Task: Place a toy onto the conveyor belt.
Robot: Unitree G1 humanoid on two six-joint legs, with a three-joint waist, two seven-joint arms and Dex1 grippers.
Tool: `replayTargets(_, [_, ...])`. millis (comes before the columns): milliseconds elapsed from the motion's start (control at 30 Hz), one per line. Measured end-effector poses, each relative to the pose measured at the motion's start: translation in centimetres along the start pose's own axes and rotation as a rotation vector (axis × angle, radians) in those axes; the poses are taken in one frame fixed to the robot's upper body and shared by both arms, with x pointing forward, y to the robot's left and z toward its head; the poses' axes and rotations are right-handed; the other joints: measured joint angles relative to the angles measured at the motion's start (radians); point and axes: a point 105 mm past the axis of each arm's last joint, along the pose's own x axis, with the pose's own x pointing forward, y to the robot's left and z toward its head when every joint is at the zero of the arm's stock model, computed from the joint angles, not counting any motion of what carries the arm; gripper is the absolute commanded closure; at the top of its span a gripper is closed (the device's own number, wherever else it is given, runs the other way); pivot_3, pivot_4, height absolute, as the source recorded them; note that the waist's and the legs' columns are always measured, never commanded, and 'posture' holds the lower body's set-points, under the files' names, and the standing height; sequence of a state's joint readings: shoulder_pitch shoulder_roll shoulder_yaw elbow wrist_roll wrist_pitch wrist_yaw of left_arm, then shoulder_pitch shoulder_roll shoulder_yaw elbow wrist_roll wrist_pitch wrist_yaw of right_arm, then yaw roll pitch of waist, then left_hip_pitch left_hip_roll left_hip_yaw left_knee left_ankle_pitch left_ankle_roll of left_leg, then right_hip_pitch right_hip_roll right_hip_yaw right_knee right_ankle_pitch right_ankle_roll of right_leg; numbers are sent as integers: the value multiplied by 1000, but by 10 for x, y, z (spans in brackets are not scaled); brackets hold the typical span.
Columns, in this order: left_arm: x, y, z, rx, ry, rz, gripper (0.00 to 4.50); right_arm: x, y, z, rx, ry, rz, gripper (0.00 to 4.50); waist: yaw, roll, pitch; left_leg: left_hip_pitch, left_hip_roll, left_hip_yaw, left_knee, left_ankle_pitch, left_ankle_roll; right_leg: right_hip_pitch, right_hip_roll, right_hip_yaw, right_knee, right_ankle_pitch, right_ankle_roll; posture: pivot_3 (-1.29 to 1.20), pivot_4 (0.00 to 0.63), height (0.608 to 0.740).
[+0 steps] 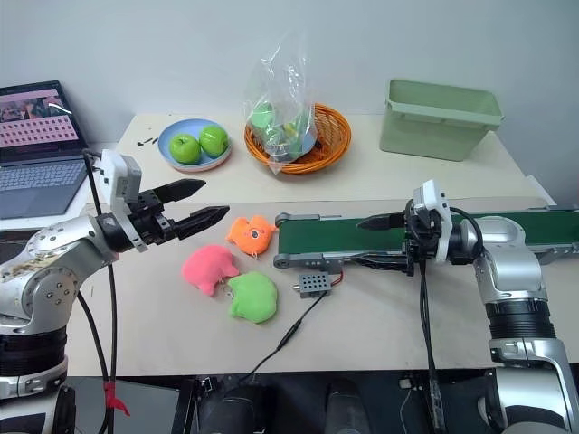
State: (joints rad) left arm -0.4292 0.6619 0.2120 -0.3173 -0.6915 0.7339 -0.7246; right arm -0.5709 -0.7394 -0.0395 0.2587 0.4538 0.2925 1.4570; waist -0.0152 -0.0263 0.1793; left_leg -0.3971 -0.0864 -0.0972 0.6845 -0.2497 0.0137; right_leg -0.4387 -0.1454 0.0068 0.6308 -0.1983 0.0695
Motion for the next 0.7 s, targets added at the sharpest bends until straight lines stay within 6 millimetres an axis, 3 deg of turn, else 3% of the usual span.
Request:
replayTargets(233, [-9,0,-14,-51,16,10,114,1,-2,5,-5,-2,3,0,-4,0,0,0,0,0,0,0,0,0,0,0,0,0,0,0,150,740])
replayTargets(433, [-45,11,-34,-132,10,103,114,4,-2,25,-31,0,40,0,-5,0,0,1,1,0,-2,0,0,0,0,1,-1,0,0,0,150,740])
replayTargets(700, [-84,28,-61,-309,-60,239,114,7,-1,30,-39,-10,64,0,3,0,0,2,1,0,-2,-1,1,1,0,1,-1,0,0,0,150,740])
